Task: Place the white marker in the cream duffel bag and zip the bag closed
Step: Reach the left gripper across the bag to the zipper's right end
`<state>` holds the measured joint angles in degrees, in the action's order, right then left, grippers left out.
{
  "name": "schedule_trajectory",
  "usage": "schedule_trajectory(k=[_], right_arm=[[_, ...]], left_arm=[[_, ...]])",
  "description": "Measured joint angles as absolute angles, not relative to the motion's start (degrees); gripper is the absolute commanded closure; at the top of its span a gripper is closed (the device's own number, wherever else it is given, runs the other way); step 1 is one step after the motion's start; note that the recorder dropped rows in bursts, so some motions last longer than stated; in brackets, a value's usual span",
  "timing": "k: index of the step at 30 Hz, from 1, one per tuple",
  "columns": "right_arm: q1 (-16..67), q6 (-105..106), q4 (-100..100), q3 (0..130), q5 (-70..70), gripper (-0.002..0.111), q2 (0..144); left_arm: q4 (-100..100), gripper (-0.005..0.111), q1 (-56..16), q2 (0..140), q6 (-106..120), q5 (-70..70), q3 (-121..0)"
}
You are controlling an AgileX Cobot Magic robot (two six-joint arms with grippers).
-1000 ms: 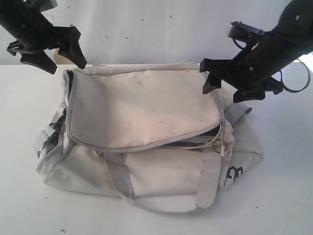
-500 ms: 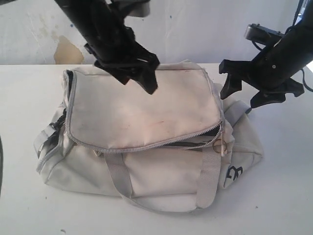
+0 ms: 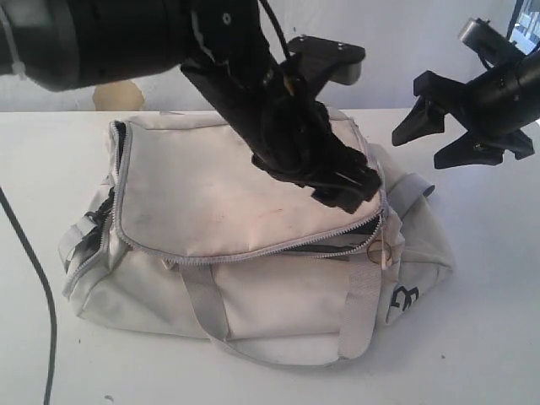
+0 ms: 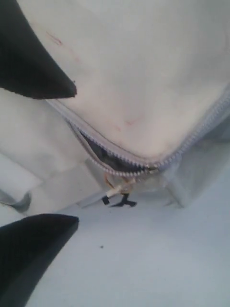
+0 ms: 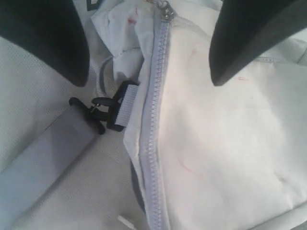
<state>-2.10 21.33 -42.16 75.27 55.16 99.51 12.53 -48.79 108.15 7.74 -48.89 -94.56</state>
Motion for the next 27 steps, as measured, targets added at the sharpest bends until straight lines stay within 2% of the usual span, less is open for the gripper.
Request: schedule_trajectory(k=[6, 11, 16, 27], right_arm=[[-2.9, 22.9, -42.9, 75.3, 56.8, 0.043, 99.5], [-4.0, 22.8, -42.9, 75.3, 57.1, 0.043, 99.5], [-4.0, 22.5, -42.9, 75.3, 57.5, 0.043, 99.5], [-4.0, 22.2, -42.9, 75.3, 57.5, 0.043, 99.5]], left_arm=[[12.8, 0.031, -53.4, 108.1, 2.9, -40.6, -90.0], [12.8, 0.032, -53.9, 108.1, -3.2, -36.6, -87.6], [12.6, 0.039, -54.1, 108.1, -12.7, -32.1, -84.4], [12.9, 0.035, -57.8, 108.4, -24.7, -20.6, -79.7]])
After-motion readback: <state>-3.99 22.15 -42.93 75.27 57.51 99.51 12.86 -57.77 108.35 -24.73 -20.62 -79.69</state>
